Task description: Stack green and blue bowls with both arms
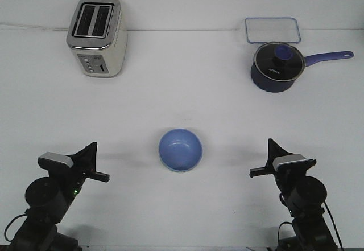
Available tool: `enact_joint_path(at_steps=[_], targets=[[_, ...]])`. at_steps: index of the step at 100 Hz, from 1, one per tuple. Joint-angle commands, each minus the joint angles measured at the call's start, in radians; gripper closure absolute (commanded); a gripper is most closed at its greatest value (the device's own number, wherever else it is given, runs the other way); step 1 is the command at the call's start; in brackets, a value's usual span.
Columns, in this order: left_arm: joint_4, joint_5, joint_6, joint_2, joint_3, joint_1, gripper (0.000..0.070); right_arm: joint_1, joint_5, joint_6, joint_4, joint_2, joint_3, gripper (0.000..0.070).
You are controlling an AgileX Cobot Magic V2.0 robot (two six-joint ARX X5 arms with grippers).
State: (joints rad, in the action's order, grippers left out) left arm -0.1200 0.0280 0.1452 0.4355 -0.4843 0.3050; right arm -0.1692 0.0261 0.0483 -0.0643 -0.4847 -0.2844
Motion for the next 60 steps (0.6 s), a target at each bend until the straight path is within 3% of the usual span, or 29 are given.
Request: enact_joint_path(at_steps=[1, 41, 60], targets=[[0.010, 0.002, -0.001, 0.001, -0.008, 0.003, 0.0689, -0.002, 0.000, 0.002, -0.011, 0.000, -0.007, 0.0698], [0.016, 0.002, -0.001, 0.000, -0.008, 0.003, 0.0690, -0.002, 0.000, 0.002, -0.011, 0.000, -0.007, 0.0698], [0.065, 0.003, -0.058, -0.040, 0.014, -0.019, 0.0689, -0.002, 0.000, 0.002, -0.011, 0.000, -0.007, 0.0698]])
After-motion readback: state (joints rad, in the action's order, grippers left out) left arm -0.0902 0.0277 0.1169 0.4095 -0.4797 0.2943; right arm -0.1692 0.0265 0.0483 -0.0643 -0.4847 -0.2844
